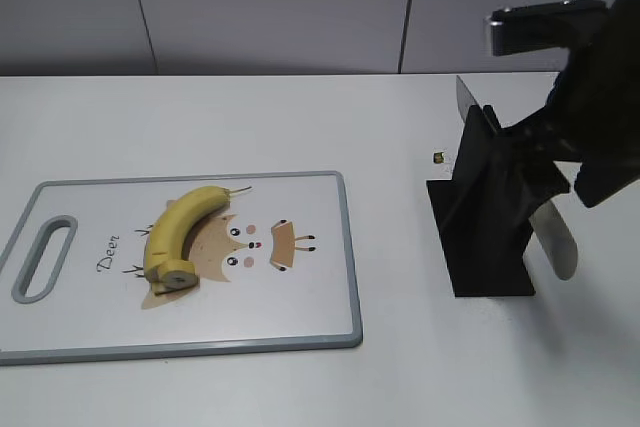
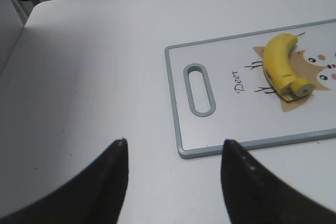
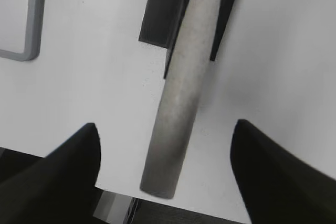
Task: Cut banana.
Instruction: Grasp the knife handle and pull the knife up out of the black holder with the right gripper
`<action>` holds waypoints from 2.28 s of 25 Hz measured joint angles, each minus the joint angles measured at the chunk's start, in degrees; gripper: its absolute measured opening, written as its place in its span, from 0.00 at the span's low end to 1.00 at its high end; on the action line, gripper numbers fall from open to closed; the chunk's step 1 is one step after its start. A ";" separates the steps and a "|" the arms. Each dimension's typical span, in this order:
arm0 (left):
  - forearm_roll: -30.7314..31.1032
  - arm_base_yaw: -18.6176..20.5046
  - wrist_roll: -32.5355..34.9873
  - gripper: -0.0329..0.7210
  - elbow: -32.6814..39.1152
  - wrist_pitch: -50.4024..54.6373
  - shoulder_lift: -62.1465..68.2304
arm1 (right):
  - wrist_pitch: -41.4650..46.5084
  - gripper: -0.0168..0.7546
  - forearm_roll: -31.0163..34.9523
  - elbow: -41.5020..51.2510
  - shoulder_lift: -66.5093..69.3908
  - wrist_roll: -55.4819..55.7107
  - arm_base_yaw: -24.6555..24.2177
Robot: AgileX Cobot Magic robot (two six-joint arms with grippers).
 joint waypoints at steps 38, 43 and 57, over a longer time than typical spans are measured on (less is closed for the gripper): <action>-0.04 0.04 0.00 0.77 0.00 0.00 0.00 | 1.56 0.24 -2.28 -0.30 5.71 6.49 -0.01; -0.04 0.04 0.00 0.77 0.00 0.00 0.00 | 1.63 0.24 -2.32 -0.30 1.14 7.01 -0.01; -0.04 0.04 0.00 0.77 0.00 0.00 0.00 | 1.63 0.23 -2.57 -0.30 -8.19 7.49 0.01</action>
